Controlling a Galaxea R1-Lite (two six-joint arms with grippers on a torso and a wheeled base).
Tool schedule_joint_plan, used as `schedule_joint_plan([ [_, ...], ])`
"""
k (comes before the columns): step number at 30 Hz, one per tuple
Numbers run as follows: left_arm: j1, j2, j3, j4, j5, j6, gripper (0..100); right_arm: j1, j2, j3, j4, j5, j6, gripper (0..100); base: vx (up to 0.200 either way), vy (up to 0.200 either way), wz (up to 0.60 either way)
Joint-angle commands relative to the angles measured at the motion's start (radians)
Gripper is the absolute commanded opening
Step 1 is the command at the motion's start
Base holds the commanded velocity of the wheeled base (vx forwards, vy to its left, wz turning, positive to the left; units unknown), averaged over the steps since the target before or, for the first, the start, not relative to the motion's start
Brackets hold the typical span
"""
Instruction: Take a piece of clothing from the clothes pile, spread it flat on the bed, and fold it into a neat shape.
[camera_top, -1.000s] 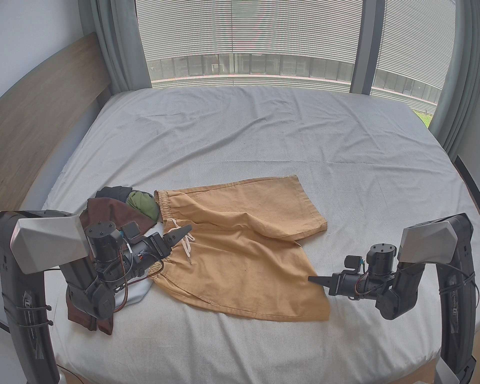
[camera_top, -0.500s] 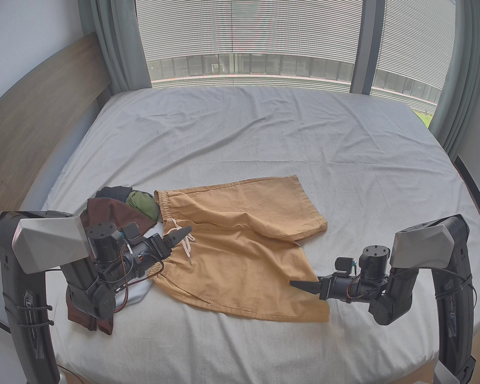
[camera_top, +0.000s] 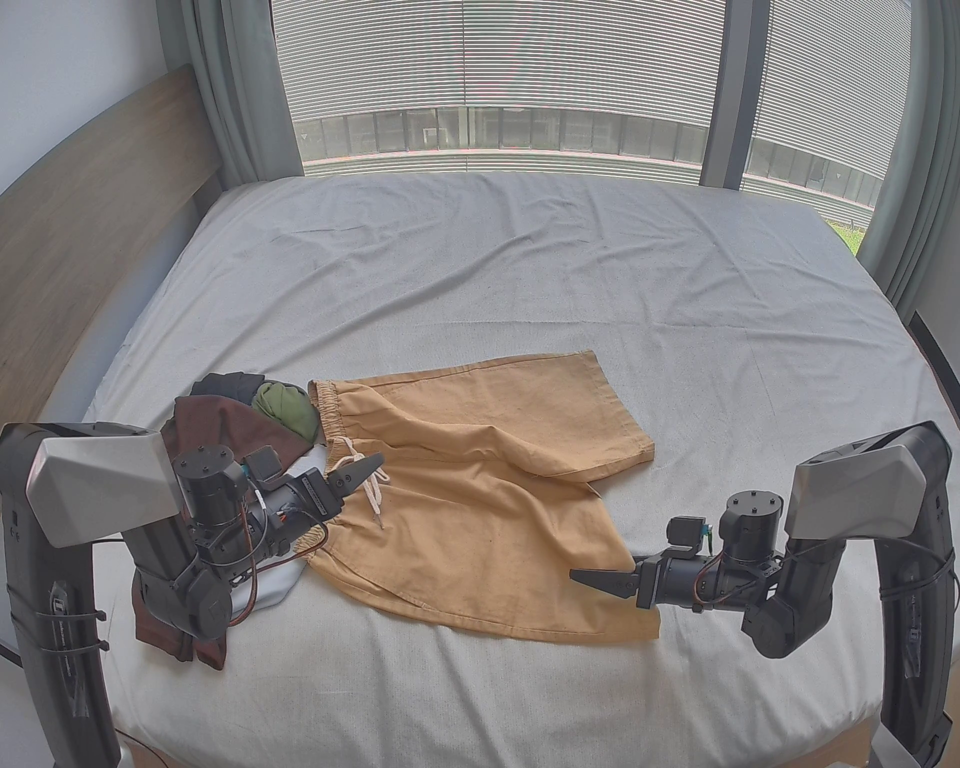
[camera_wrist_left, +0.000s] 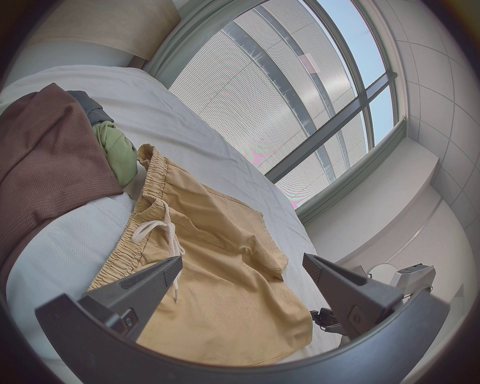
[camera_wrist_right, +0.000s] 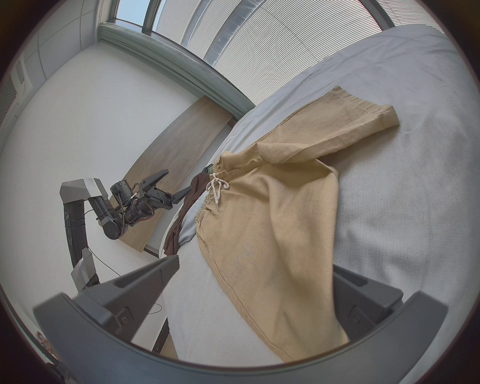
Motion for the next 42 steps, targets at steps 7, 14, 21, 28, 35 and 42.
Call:
schedule_joint_plan([
  [7,0.0,0.007,-0.001,0.0,0.001,0.0,100,-0.02,-0.066,0.064,-0.007,-0.005,-0.012,100,0.0,0.0,0.0],
  [14,0.002,0.006,-0.001,0.0,0.001,0.0,100,0.02,-0.084,0.056,-0.006,-0.004,-0.012,100,0.0,0.0,0.0],
  [21,0.002,0.006,-0.003,0.0,0.001,0.0,100,0.08,-0.069,0.01,0.011,-0.005,-0.009,100,0.0,0.0,0.0],
  [28,0.003,0.007,-0.001,0.0,0.001,0.0,100,0.103,-0.041,-0.037,0.056,-0.005,-0.008,100,0.0,0.0,0.0],
  [35,0.002,0.01,-0.001,0.0,0.001,0.0,100,0.138,0.006,-0.125,0.106,-0.005,-0.006,100,0.0,0.0,0.0],
  [42,0.002,0.012,0.002,0.0,0.001,0.0,100,0.166,0.017,-0.183,0.165,-0.021,-0.005,100,0.0,0.0,0.0],
])
